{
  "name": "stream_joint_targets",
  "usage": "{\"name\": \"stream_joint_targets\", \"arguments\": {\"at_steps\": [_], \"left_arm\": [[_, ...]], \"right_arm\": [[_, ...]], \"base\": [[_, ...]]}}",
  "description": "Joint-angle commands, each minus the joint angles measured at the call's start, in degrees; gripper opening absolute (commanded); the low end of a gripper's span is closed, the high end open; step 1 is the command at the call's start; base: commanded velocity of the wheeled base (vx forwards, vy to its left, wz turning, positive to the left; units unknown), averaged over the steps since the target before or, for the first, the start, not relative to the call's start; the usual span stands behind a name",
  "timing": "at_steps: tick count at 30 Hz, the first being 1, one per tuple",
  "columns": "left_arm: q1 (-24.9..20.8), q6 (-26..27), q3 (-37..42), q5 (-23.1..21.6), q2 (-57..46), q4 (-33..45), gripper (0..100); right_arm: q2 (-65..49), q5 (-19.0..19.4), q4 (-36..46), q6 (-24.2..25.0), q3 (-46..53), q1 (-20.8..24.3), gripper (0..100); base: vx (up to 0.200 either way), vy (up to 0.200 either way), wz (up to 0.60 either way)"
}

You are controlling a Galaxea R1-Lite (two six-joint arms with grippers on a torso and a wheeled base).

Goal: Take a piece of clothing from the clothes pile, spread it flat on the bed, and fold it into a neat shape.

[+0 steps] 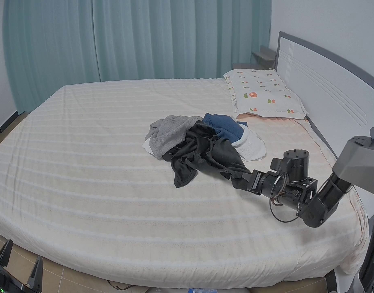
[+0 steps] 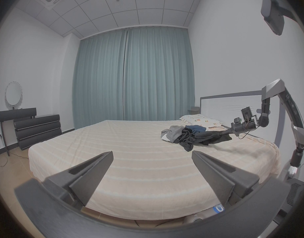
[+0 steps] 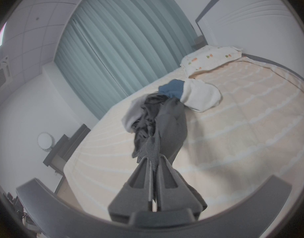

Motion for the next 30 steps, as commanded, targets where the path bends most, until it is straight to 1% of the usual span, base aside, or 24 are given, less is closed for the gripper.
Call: {"name": "stream_joint_targets", "arguments": {"at_steps": [1, 4, 9, 10, 11, 13, 14, 15, 16, 17, 18, 19, 21, 22, 24, 26, 28, 29, 30], "left_arm": [[0.0, 0.2, 1.0, -0.1, -0.9, 0.0, 100], [0.0, 1.0, 1.0, 0.0, -0.9, -0.1, 100], [0.0, 0.3, 1.0, 0.2, -0.9, -0.3, 100], [-0.2, -2.4, -2.9, 0.4, -0.6, -2.3, 100], [-0.2, -7.8, -10.9, 0.5, 4.3, -4.3, 100], [0.0, -11.0, -14.8, -0.1, 9.2, -4.3, 100], [0.1, -10.6, -15.4, -0.5, 13.7, -4.4, 100], [-0.5, -8.2, -15.4, -1.2, 16.1, -4.4, 100], [-1.0, -5.8, -15.0, -2.1, 17.7, -4.0, 100], [-1.0, -5.8, -15.0, -2.1, 17.7, -4.0, 100], [-3.3, -2.6, -13.7, -6.1, 21.3, -3.9, 100], [-4.5, -2.3, -12.9, -7.3, 24.8, -3.9, 100], [-4.8, -1.8, -12.4, -7.6, 27.6, -4.0, 100], [-5.3, -1.7, -12.4, -8.3, 32.9, -4.7, 100], [-6.2, -1.8, -12.8, -8.4, 37.1, -5.3, 100], [-9.5, -2.2, -12.7, -8.5, 45.2, -8.5, 100], [-10.1, -2.2, -12.7, -8.5, 47.2, -9.5, 100], [-11.1, -2.0, -12.9, -8.5, 53.0, -12.6, 100], [-11.5, -1.7, -12.9, -8.4, 55.9, -14.4, 100]], "right_arm": [[-13.2, 0.2, -4.7, 0.3, 8.8, 3.7, 0], [-17.2, 0.3, -4.7, 0.5, 9.7, 3.8, 0], [-20.7, 0.0, -4.8, 0.6, 10.4, 4.5, 0], [-22.1, 0.0, -4.8, 0.6, 11.4, 5.1, 0], [-23.2, 0.0, -4.8, 0.6, 12.1, 5.5, 0], [-24.0, 0.1, -4.7, 0.6, 12.1, 5.8, 0], [-24.9, 0.0, -4.7, 0.6, 12.1, 6.3, 0], [-25.8, -0.1, -4.8, 0.6, 12.3, 7.0, 0], [-26.6, -0.1, -4.7, 0.6, 12.5, 7.6, 0], [-26.6, -0.1, -4.7, 0.6, 12.5, 7.6, 0], [-28.0, -0.1, -4.6, 0.5, 13.2, 8.3, 0], [-28.3, -0.1, -4.7, 0.4, 13.4, 8.4, 0], [-28.7, -0.2, -4.7, 0.1, 13.5, 8.8, 0], [-29.4, -0.3, -4.6, 0.1, 13.6, 9.0, 0], [-30.0, -0.3, -4.1, 0.2, 13.9, 8.9, 0], [-30.9, -0.4, -4.0, 0.2, 15.5, 8.9, 0], [-30.9, -0.4, -4.0, 0.2, 15.8, 8.9, 0], [-31.0, -0.9, -4.0, 0.2, 15.9, 9.1, 0], [-31.0, -1.1, -4.0, 0.2, 15.8, 9.1, 0]], "base": [[0.000, 0.000, 0.00], [0.000, 0.000, 0.00], [0.000, 0.000, 0.00], [0.000, 0.000, 0.00], [0.000, 0.000, 0.00], [0.000, 0.000, 0.00], [0.000, 0.000, 0.00], [0.000, 0.000, 0.00], [0.000, 0.000, 0.00], [0.000, 0.000, 0.00], [0.000, 0.000, 0.00], [0.000, 0.000, 0.00], [0.000, 0.000, 0.00], [0.000, 0.000, 0.00], [0.000, 0.000, 0.00], [0.000, 0.000, 0.00], [0.000, 0.000, 0.00], [0.000, 0.000, 0.00], [0.000, 0.000, 0.00]]}}
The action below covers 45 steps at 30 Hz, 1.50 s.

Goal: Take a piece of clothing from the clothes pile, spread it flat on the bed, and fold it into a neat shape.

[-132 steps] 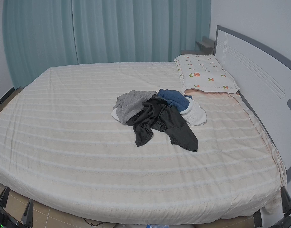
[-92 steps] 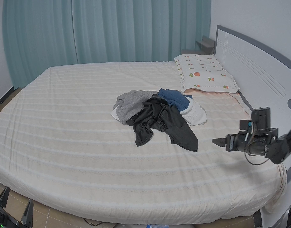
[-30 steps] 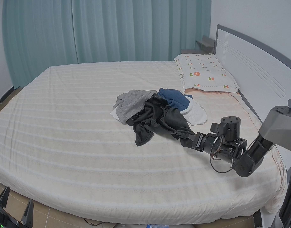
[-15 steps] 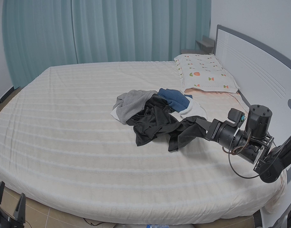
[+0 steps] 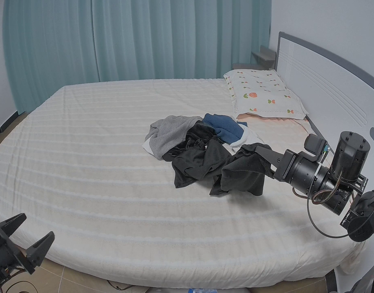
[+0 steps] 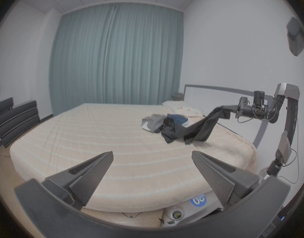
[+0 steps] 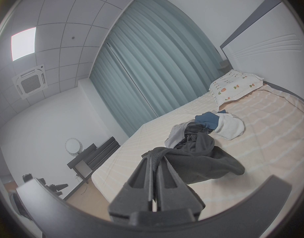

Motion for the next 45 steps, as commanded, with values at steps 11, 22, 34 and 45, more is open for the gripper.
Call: {"name": "stream_joint_targets", "arguments": {"at_steps": [11, 22, 34, 45], "left_arm": [[-15.8, -1.7, -2.7, -0.8, 55.2, -30.4, 100], [-26.3, -9.3, -16.5, 12.6, 84.5, -47.7, 100], [-28.4, -9.8, -29.2, 14.4, 95.3, -49.9, 100], [-28.1, -11.8, -40.1, 19.0, 105.5, -53.2, 100]], "right_arm": [[-7.4, -3.6, 0.3, -0.2, 4.5, 2.6, 0], [-6.6, -3.7, 0.3, -0.2, 2.4, 2.6, 0], [-7.5, -3.7, -0.4, -0.5, -1.7, 5.7, 0], [-11.2, -3.2, -0.4, -0.9, -2.1, 8.8, 0]], "base": [[0.000, 0.000, 0.00], [0.000, 0.000, 0.00], [0.000, 0.000, 0.00], [0.000, 0.000, 0.00]]}}
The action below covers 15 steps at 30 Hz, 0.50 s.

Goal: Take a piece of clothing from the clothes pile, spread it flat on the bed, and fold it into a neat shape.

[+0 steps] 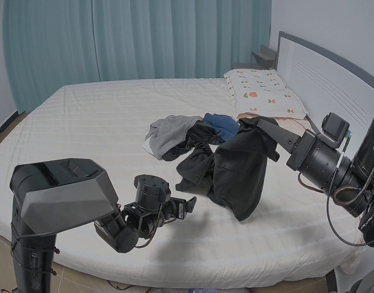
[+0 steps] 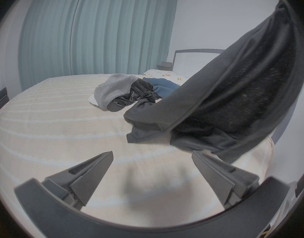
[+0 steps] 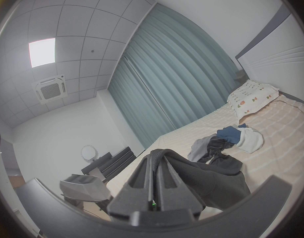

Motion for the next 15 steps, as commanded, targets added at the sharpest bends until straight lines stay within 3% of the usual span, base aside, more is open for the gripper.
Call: {"name": "stream_joint_targets", "arguments": {"at_steps": [1, 8, 15], "left_arm": [[0.3, -1.2, -5.0, 2.2, 6.2, -1.3, 100], [0.9, -3.3, -12.0, 3.9, 11.3, -1.8, 100], [0.1, -4.4, -11.7, 3.9, 12.7, -2.3, 100]], "right_arm": [[-3.0, 0.5, 0.0, -0.2, 0.1, 0.6, 0], [-4.8, 1.0, 0.1, 0.0, 0.3, 0.2, 0], [-2.8, 1.5, 0.7, 0.0, -0.4, -1.1, 0]], "base": [[0.000, 0.000, 0.00], [0.000, 0.000, 0.00], [0.000, 0.000, 0.00]]}}
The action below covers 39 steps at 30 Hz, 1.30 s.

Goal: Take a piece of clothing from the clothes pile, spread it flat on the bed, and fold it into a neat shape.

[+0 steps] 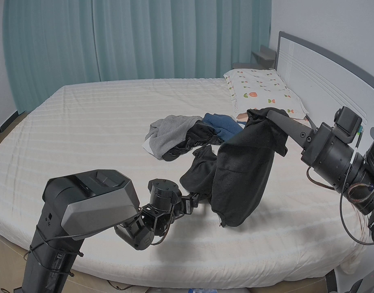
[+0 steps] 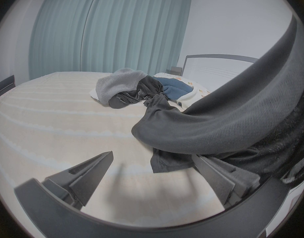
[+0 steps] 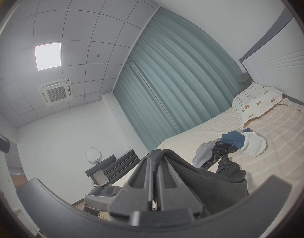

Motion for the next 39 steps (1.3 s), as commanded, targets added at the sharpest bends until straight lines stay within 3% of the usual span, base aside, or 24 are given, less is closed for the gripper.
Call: {"name": "stream_joint_targets", "arguments": {"at_steps": [1, 6, 12, 25, 29, 30, 35, 39], "left_arm": [[-0.3, -0.3, 1.1, 0.0, 1.1, -0.3, 100], [-0.3, -0.6, 7.3, -2.5, -1.7, -2.3, 100], [-0.3, 0.1, 8.9, -6.1, -2.4, -4.1, 100], [-1.1, -0.2, -3.1, -5.5, 5.6, -4.5, 100], [-1.1, -0.9, -8.0, -1.8, 7.7, -4.5, 100], [-1.1, -1.3, -8.4, -1.1, 7.9, -4.5, 0], [-1.1, -4.7, -6.9, 0.7, 6.9, -4.6, 0], [-0.9, -7.9, 0.3, 3.7, 0.2, -4.7, 0]], "right_arm": [[1.5, 0.7, 0.0, 0.0, -1.2, -1.8, 0], [3.7, 2.6, 0.0, 0.3, -3.4, -4.0, 0], [4.7, 2.6, 0.0, 0.5, -5.1, -3.2, 0], [3.7, 2.3, 0.0, 0.4, -7.0, 0.0, 0], [3.8, 2.4, -0.2, 0.5, -7.0, -0.4, 0], [3.9, 2.4, -0.2, 0.5, -6.9, -0.5, 0], [4.8, 2.4, 0.0, 0.6, -6.9, -2.7, 0], [6.5, 2.6, 0.2, 0.6, -5.9, -5.2, 0]], "base": [[0.000, 0.000, 0.00], [0.000, 0.000, 0.00], [0.000, 0.000, 0.00], [0.000, 0.000, 0.00], [0.000, 0.000, 0.00], [0.000, 0.000, 0.00], [0.000, 0.000, 0.00], [0.000, 0.000, 0.00]]}}
